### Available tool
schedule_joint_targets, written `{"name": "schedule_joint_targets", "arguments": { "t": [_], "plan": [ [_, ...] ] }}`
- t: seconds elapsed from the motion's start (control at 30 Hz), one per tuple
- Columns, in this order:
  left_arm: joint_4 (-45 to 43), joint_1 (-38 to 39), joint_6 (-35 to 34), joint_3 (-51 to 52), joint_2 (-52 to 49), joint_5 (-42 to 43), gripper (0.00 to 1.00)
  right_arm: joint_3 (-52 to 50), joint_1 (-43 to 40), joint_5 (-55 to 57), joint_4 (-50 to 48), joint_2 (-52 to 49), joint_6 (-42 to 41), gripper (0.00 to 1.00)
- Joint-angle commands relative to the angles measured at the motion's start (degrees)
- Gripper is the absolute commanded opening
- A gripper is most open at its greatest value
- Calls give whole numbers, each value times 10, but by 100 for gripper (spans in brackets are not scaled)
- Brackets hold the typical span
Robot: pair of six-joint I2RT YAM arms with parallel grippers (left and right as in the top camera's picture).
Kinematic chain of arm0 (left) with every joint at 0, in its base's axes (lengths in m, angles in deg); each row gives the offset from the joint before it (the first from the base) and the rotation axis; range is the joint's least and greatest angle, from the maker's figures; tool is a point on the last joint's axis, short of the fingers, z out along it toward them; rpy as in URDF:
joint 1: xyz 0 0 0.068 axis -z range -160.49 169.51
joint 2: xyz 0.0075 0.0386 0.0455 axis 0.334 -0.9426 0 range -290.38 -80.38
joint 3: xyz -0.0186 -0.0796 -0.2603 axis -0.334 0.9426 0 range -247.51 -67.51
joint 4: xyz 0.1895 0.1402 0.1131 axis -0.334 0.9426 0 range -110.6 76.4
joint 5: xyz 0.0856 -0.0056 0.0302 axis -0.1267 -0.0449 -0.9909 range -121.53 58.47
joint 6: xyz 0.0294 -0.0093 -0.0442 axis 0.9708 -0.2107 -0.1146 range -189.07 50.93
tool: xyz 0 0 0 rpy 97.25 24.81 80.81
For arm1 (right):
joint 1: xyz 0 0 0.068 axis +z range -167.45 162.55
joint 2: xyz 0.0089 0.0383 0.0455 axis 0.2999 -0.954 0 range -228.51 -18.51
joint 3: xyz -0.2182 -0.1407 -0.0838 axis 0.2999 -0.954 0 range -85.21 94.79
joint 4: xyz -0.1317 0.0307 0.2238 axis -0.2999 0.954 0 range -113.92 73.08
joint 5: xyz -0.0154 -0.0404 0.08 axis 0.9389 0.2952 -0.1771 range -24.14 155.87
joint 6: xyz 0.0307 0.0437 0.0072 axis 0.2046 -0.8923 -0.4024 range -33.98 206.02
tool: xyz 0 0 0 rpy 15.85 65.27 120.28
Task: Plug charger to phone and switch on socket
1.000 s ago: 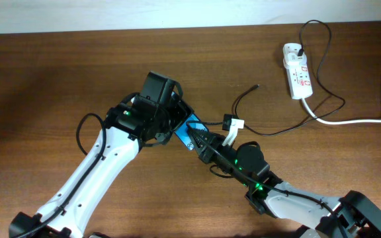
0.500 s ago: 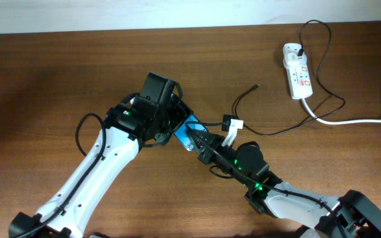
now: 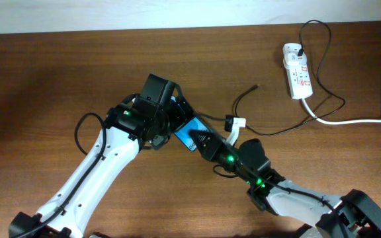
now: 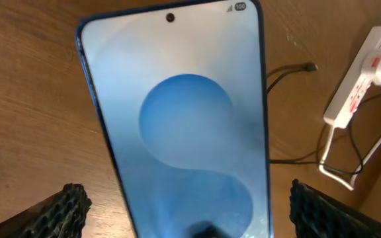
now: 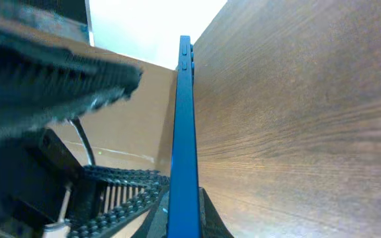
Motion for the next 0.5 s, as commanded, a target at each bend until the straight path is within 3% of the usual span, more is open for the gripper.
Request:
{"name": "schedule_joint_targets", "arguments": {
  "t": [0.0, 0.13, 0.47],
  "plan": [
    [2, 3, 56, -1, 10, -7, 100, 14, -31, -64, -10, 3, -83, 4],
    [13, 3, 99, -1, 44, -31, 100, 13, -67, -145, -10, 3, -164, 4],
    [126, 3, 100, -1, 205, -142, 99, 13, -98, -271, -10, 3, -403, 4]
  ]
}}
